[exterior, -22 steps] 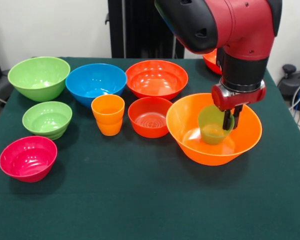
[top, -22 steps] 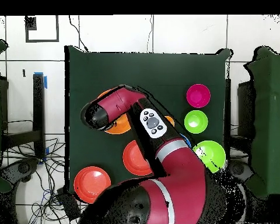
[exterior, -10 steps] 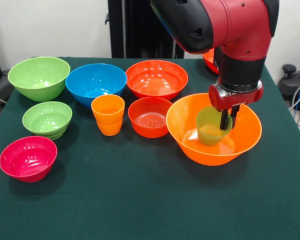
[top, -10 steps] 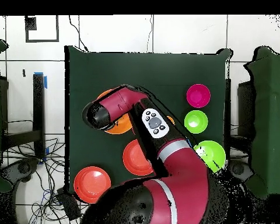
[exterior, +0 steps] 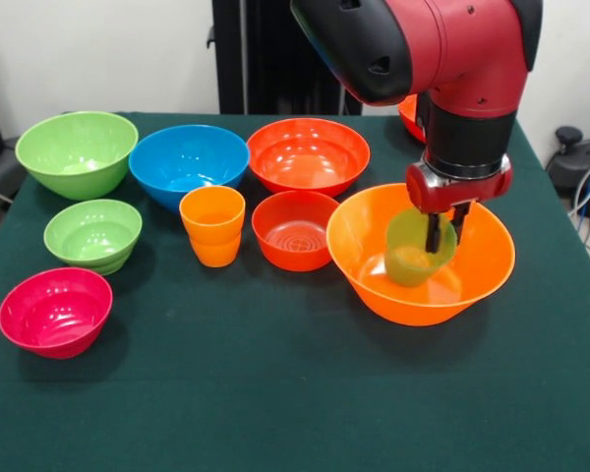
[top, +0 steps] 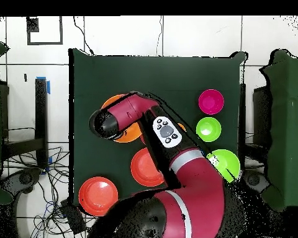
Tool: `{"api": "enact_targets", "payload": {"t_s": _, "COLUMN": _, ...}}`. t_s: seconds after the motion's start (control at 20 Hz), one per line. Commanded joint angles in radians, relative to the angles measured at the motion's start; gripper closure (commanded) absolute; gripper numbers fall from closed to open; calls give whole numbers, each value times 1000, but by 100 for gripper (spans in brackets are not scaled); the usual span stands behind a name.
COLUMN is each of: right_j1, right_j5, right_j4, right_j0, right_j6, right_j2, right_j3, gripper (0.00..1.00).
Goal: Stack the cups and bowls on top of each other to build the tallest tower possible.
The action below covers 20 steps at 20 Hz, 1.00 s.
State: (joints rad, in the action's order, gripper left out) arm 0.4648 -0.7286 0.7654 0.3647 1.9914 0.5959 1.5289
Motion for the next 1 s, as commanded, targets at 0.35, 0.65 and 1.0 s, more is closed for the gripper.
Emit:
{"api": "enact_targets", "payload": {"t_s": 0.35, "right_j1": -28, "right_j5": -103, "right_j4": -12, "right_j0": 35, "right_j6": -259, "right_j2": 27, "right_j3": 69, "gripper": 0}}
{"api": "enact_targets", "payload": {"t_s": 0.65, "right_j1": -35, "right_j5": -110, "right_j4": -3, "right_j0": 34, "right_j6": -269, "right_j2": 30, "right_j3": 52, "gripper": 0}}
{"api": "enact_targets", "payload": {"t_s": 1.0, "right_j1": -31, "right_j5": -91, "right_j4": 10, "right_j0": 34, "right_j6": -262, "right_j2": 26, "right_j3": 58, "gripper": 0}}
